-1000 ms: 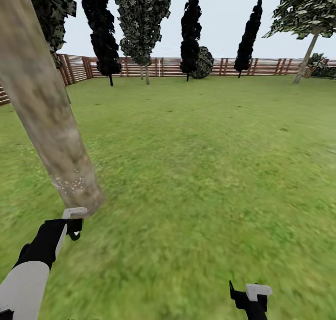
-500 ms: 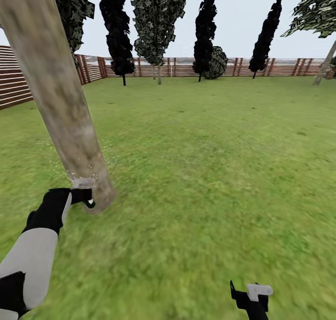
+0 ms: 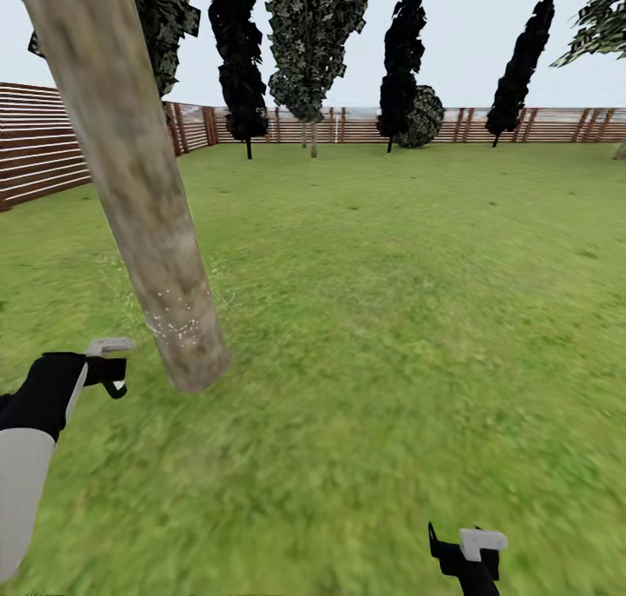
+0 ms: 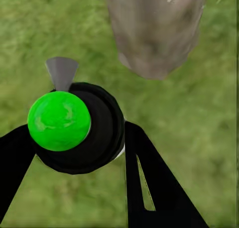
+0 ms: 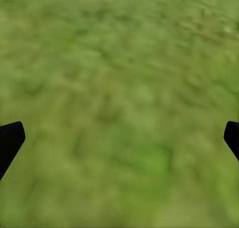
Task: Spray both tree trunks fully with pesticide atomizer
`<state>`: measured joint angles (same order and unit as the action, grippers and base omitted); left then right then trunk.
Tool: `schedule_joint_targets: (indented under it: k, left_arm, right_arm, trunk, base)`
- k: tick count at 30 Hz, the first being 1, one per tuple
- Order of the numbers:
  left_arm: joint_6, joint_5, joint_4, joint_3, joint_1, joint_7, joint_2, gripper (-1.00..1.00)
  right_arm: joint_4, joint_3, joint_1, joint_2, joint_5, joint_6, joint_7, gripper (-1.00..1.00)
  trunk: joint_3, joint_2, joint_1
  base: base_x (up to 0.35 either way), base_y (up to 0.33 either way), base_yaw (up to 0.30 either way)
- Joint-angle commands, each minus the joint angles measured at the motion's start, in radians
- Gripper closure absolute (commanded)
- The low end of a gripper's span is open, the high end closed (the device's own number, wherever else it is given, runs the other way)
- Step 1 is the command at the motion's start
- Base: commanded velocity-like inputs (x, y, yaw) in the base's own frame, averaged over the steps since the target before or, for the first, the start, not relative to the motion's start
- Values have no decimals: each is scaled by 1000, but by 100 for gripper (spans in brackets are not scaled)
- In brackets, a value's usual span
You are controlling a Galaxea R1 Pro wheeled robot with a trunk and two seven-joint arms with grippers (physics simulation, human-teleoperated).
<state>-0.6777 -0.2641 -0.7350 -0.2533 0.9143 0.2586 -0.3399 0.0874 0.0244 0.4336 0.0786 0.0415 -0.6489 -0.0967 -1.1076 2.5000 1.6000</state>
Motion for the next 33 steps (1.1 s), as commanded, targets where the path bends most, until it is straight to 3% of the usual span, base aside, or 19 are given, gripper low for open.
schedule_joint_targets:
  k: [1,4,6,10,11,15,17,19,26,29,31,33]
  left_arm:
    - [-1,-2,-2,8,1,2,3,100]
    - [-9,1,-9,23,10,3,9,100]
    - [-29,3,-84,22,12,15,7,100]
    - [-157,-4,-198,27,19,81,-1,100]
    - [-162,-5,-203,29,15,82,0,100]
    - [-164,-2,-206,35,3,96,2,100]
    - [-164,-6,-194,34,2,174,0,100]
    - [-164,-9,-202,34,2,187,0,100]
    - [-164,-10,-195,34,1,191,0,100]
    - [-160,-9,-186,37,-33,191,5,100]
    - [-164,-6,-200,75,-39,191,8,100]
    - [-166,-2,-223,86,-40,191,8,100]
  right_arm:
    - [0,0,0,1,0,0,0,-100]
    - [0,0,0,0,0,0,0,-100]
    - [0,0,0,0,0,0,0,-100]
    - [0,0,0,0,-2,0,0,-100]
    - [0,0,0,0,-1,0,0,-100]
    - [0,0,0,-1,-2,0,0,-100]
    - [0,0,0,-1,-1,0,0,-100]
    - [0,0,0,-1,0,0,0,-100]
    - [0,0,0,0,0,0,0,-100]
    - [0,0,0,-1,0,0,0,-100]
    - [0,0,0,-2,0,0,0,-100]
    - [0,0,0,-2,0,0,0,-100]
  trunk:
    - [0,0,0]
    - [0,0,0]
    - [0,0,0]
    - [0,0,0]
    - [0,0,0]
    - [0,0,0]
    - [0,0,0]
    - [0,0,0]
    - [0,0,0]
    - [0,0,0]
    - [0,0,0]
    - [0,0,0]
  base:
    - [106,0,25]
    - [284,74,6]
    - [128,40,0]
    - [15,5,1]
    - [1,0,98]
    - [0,0,249]
    - [34,0,150]
    - [227,64,25]
    - [224,176,1]
    - [14,12,106]
    - [4,1,257]
    - [103,-125,98]
